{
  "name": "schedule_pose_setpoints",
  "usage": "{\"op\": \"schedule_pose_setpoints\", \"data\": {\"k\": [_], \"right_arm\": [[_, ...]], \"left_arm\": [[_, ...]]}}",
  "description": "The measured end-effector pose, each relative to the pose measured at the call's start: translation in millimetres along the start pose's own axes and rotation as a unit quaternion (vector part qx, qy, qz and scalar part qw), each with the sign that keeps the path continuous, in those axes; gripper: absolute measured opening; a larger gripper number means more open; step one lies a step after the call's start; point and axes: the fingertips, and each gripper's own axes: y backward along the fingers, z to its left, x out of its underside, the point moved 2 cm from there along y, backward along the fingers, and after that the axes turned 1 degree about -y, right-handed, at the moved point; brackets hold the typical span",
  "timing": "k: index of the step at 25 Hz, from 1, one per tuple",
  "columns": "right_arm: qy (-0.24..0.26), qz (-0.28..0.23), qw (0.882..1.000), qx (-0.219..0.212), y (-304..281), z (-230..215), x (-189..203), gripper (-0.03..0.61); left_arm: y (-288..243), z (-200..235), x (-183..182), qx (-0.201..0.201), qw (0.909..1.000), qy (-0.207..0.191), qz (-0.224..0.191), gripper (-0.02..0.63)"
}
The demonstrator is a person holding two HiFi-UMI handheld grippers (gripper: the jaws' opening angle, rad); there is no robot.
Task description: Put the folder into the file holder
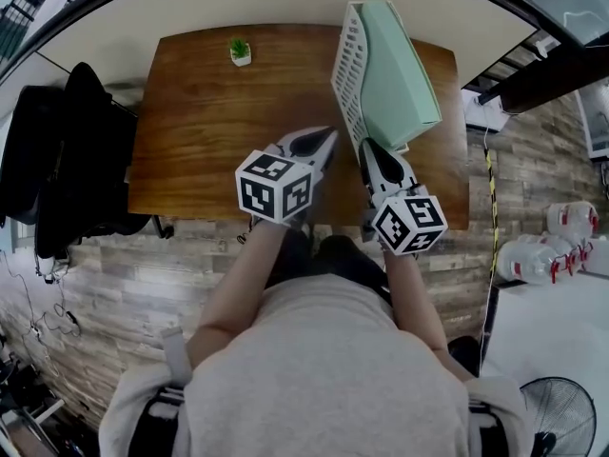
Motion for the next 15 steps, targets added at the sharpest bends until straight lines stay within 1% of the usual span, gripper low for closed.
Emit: {"op": "schedule_pose_setpoints", "data": {"k": [4, 8, 11, 15], "right_arm": [[0.014, -0.002, 1.000, -0.019, -12, 13, -9, 0.009], [0.027, -0.010, 0.999, -0.026, -18, 19, -19, 0.009], [0.035, -0.014, 0.999, -0.032, -20, 22, -24, 0.009], [0.042, -0.020, 0.998, -0.040, -22, 25, -34, 0.009]], "left_arm": [[2, -6, -10, -0.001, 0.9998, -0.017, -0.013, 0.014], [8, -6, -13, -0.020, 0.9991, -0.035, -0.016, 0.014], [14, -7, -16, -0.026, 0.9983, -0.048, -0.017, 0.014], [16, -12, -18, -0.038, 0.9958, -0.083, -0.013, 0.014]]}}
